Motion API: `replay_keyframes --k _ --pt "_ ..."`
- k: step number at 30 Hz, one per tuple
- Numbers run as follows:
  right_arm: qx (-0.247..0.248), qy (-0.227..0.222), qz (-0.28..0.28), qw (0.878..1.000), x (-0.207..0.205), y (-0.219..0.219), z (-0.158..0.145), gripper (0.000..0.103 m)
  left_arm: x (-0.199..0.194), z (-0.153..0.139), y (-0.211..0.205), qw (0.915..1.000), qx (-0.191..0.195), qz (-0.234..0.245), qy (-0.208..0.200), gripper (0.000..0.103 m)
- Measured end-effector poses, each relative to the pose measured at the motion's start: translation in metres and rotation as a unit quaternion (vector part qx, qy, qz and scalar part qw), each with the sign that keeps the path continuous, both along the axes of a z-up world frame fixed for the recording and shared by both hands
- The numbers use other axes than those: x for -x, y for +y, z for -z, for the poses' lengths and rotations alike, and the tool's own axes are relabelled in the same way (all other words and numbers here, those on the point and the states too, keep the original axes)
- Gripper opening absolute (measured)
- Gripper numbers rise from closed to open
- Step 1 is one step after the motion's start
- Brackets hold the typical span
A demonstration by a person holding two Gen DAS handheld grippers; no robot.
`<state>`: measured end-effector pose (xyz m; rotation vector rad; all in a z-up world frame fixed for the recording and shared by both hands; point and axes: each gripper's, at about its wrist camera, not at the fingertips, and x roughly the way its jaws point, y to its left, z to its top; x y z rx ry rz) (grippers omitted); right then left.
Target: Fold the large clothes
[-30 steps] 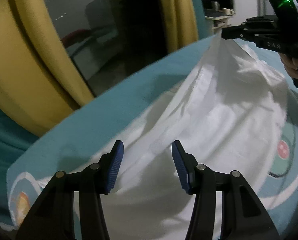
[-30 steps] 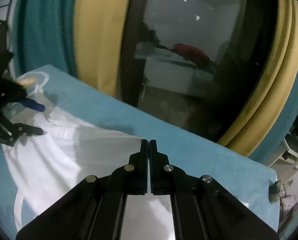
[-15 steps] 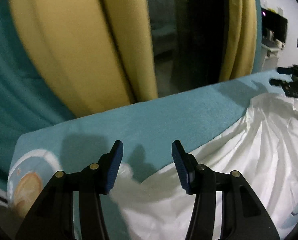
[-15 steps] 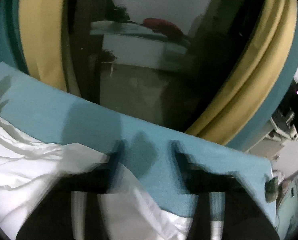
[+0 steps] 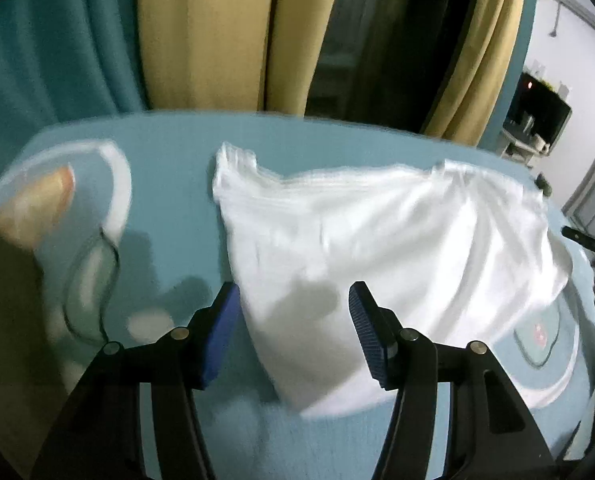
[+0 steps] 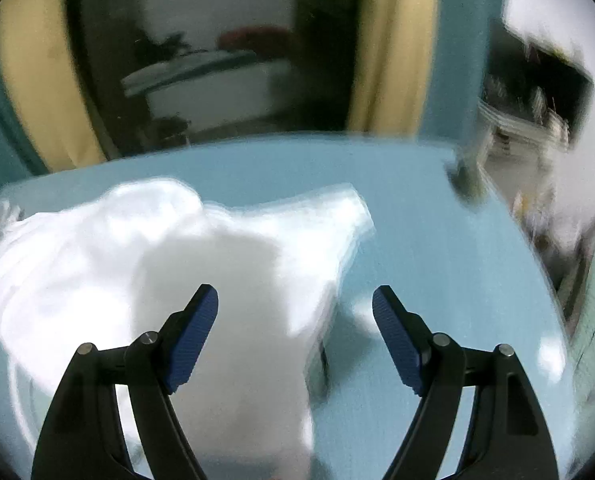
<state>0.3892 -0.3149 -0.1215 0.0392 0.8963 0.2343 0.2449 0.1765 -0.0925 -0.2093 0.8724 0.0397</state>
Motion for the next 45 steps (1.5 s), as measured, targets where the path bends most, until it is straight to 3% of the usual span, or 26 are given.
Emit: replay_keyframes --k 3,6,8,10,13,14,15,17,31,45 --pt "-0.069 0.035 -0.005 0.997 0.013 -0.008 0.019 0.08 0.008 0.017 -0.008 0.9998 0.012 0.001 0.018 0.06" --pt "-0.064 0.019 -0.012 0.998 0.021 0.005 0.021 0.079 0.011 0.025 -0.015 0.9997 -0.008 -0.002 0.022 0.06" --pt "-0.074 0.018 -0.021 0.997 0.022 0.012 0.02 0.067 0.012 0.027 -0.017 0.9996 -0.018 -0.004 0.021 0.06" --pt "-0.041 0.011 -0.026 0.999 0.028 0.023 0.024 0.034 0.014 0.029 -0.018 0.9996 -0.025 -0.005 0.015 0.06" --pt "-0.026 0.003 -0.039 0.999 0.031 0.036 0.025 0.012 0.015 0.03 -0.02 0.9995 -0.032 -0.002 0.008 0.055" --pt "-0.028 0.004 -0.043 0.999 0.033 0.036 0.024 0.01 0.014 0.029 -0.021 0.9996 -0.027 0.003 0.006 0.032" --pt "-0.025 -0.001 -0.043 0.999 0.035 0.038 0.023 0.009 0.014 0.029 -0.019 0.9998 -0.013 0.011 0.004 0.017" --pt "-0.03 -0.003 -0.044 0.999 0.046 0.03 0.023 0.008 0.015 0.028 -0.017 1.0 0.0 0.007 0.004 0.011" --pt "-0.036 -0.03 -0.04 0.998 0.111 0.004 -0.005 0.007 0.07 -0.005 -0.03 0.9992 0.011 0.003 -0.038 0.008" --pt "-0.038 -0.025 -0.002 0.999 0.174 -0.027 -0.006 0.007 0.138 0.0 -0.055 0.9994 0.023 0.021 -0.014 0.008"
